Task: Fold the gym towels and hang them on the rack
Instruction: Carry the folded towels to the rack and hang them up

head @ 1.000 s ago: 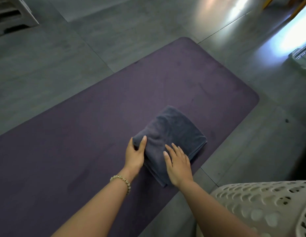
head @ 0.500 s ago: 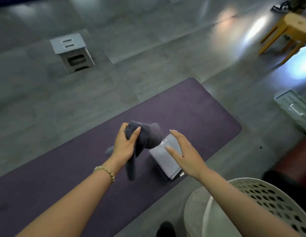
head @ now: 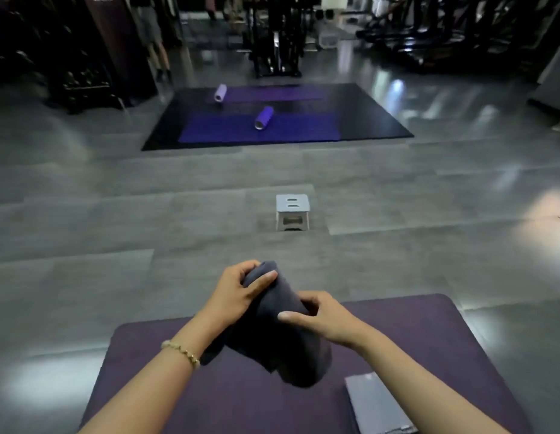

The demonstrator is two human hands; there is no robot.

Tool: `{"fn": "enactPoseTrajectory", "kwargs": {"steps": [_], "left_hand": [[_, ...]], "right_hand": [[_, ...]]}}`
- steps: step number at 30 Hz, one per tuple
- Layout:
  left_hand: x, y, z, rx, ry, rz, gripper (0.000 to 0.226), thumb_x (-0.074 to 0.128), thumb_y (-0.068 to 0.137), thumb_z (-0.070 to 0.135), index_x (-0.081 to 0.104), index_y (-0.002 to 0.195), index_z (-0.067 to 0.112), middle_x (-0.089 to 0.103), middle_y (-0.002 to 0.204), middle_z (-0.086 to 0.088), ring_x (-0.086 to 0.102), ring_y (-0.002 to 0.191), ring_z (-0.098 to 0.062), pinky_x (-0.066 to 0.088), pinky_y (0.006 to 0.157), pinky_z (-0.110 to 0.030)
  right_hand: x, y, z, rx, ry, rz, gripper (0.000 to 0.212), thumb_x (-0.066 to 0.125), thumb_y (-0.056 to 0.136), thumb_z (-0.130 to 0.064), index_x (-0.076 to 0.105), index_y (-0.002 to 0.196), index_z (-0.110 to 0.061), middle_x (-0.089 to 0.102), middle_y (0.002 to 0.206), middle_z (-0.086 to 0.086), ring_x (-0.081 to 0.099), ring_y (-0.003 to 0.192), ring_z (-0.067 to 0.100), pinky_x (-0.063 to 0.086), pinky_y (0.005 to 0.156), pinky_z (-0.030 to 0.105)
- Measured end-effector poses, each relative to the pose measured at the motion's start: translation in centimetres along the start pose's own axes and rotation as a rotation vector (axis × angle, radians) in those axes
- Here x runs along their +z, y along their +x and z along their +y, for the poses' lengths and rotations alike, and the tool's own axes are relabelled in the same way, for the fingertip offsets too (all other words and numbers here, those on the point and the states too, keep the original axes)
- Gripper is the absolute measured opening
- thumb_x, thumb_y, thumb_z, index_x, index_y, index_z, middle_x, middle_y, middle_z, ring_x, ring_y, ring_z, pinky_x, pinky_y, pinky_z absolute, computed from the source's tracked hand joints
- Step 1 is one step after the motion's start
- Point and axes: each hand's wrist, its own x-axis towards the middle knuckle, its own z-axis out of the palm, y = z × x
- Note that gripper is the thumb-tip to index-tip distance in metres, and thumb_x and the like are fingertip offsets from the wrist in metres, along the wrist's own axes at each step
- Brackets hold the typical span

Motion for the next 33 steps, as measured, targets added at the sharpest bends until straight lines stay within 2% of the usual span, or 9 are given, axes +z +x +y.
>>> {"fn": "enactPoseTrajectory", "kwargs": {"steps": [4, 8, 11, 16, 19, 23, 26, 29, 33], "left_hand": [[-7.0, -7.0, 3.4, -0.01, 0.082, 0.254, 0.024, 0.06, 0.091, 0.013, 0.053, 0.069, 0.014, 0.051, 0.057, 0.014, 0.044, 0.055, 0.006, 0.037, 0.056, -0.011], [-13.3, -16.5, 4.5, -0.073, 0.119, 0.486, 0.015, 0.06, 0.091, 0.023, 0.057, 0.077, 0.018, 0.054, 0.073, 0.004, 0.048, 0.06, 0.004, 0.039, 0.062, -0.012], [-17.0, -25.2, 4.4, -0.154, 0.107, 0.717, 0.011, 0.064, 0.088, 0.031, 0.058, 0.094, 0.024, 0.06, 0.095, 0.002, 0.057, 0.079, 0.0, 0.042, 0.071, -0.006], [-20.6, -41.4, 4.0, -0.321, 0.141, 1.048, 0.018, 0.067, 0.084, 0.039, 0.052, 0.085, 0.029, 0.059, 0.086, 0.01, 0.057, 0.081, -0.008, 0.042, 0.072, -0.01], [-21.3, -51.4, 4.4, -0.399, 0.226, 1.194, 0.029, 0.069, 0.082, 0.04, 0.054, 0.089, 0.017, 0.057, 0.081, 0.005, 0.052, 0.073, -0.007, 0.04, 0.065, -0.008], [-20.5, -64.5, 5.0, -0.551, 0.271, 1.372, 0.04, 0.069, 0.078, 0.05, 0.05, 0.082, 0.015, 0.05, 0.068, 0.006, 0.046, 0.062, -0.009, 0.041, 0.063, -0.023], [-19.1, -74.0, 5.7, -0.658, 0.306, 1.394, 0.041, 0.065, 0.077, 0.057, 0.055, 0.078, 0.017, 0.055, 0.066, 0.002, 0.052, 0.064, -0.014, 0.043, 0.063, -0.028], [-17.2, -83.0, 6.7, -0.737, 0.37, 1.439, 0.043, 0.065, 0.074, 0.06, 0.055, 0.071, 0.019, 0.059, 0.064, 0.001, 0.059, 0.066, -0.017, 0.048, 0.064, -0.032], [-14.6, -92.8, 8.0, -0.817, 0.383, 1.582, 0.042, 0.067, 0.076, 0.058, 0.052, 0.062, 0.02, 0.054, 0.055, 0.007, 0.054, 0.057, -0.01, 0.046, 0.058, -0.03]], "right_hand": [[4.9, 0.2, -7.3, -0.198, -0.038, -0.091, 0.048, 0.07, 0.083, -0.044, 0.053, 0.072, 0.0, 0.041, 0.066, -0.007, 0.037, 0.063, 0.004, 0.031, 0.059, 0.026], [12.4, -0.8, -13.3, -0.323, -0.032, -0.201, 0.029, 0.072, 0.084, -0.026, 0.055, 0.061, -0.018, 0.045, 0.053, -0.018, 0.038, 0.054, -0.005, 0.032, 0.052, 0.015], [19.3, -2.3, -16.8, -0.408, -0.051, -0.332, 0.034, 0.073, 0.083, -0.022, 0.052, 0.056, -0.024, 0.045, 0.048, -0.02, 0.039, 0.05, -0.006, 0.031, 0.05, 0.012], [32.3, -7.4, -21.1, -0.539, -0.105, -0.585, 0.032, 0.074, 0.082, -0.024, 0.055, 0.057, -0.026, 0.047, 0.047, -0.02, 0.04, 0.048, -0.005, 0.03, 0.05, 0.011], [39.7, -12.1, -23.1, -0.643, -0.149, -0.728, 0.035, 0.075, 0.081, -0.027, 0.052, 0.055, -0.028, 0.048, 0.049, -0.02, 0.039, 0.05, -0.003, 0.029, 0.052, 0.014], [49.0, -19.7, -24.7, -0.775, -0.161, -0.855, 0.043, 0.077, 0.077, -0.036, 0.044, 0.049, -0.029, 0.042, 0.05, -0.016, 0.035, 0.052, 0.003, 0.027, 0.053, 0.018], [55.3, -26.1, -25.0, -0.829, -0.18, -0.973, 0.044, 0.076, 0.076, -0.041, 0.044, 0.049, -0.03, 0.043, 0.052, -0.015, 0.038, 0.053, 0.005, 0.029, 0.053, 0.015], [60.8, -32.7, -24.8, -0.863, -0.185, -1.053, 0.045, 0.075, 0.073, -0.05, 0.05, 0.053, -0.018, 0.047, 0.058, -0.005, 0.042, 0.056, 0.005, 0.031, 0.055, 0.015], [66.7, -41.1, -25.1, -0.868, -0.195, -1.139, 0.042, 0.077, 0.076, -0.041, 0.048, 0.047, -0.033, 0.046, 0.051, -0.013, 0.042, 0.049, 0.004, 0.031, 0.051, 0.016]]}}
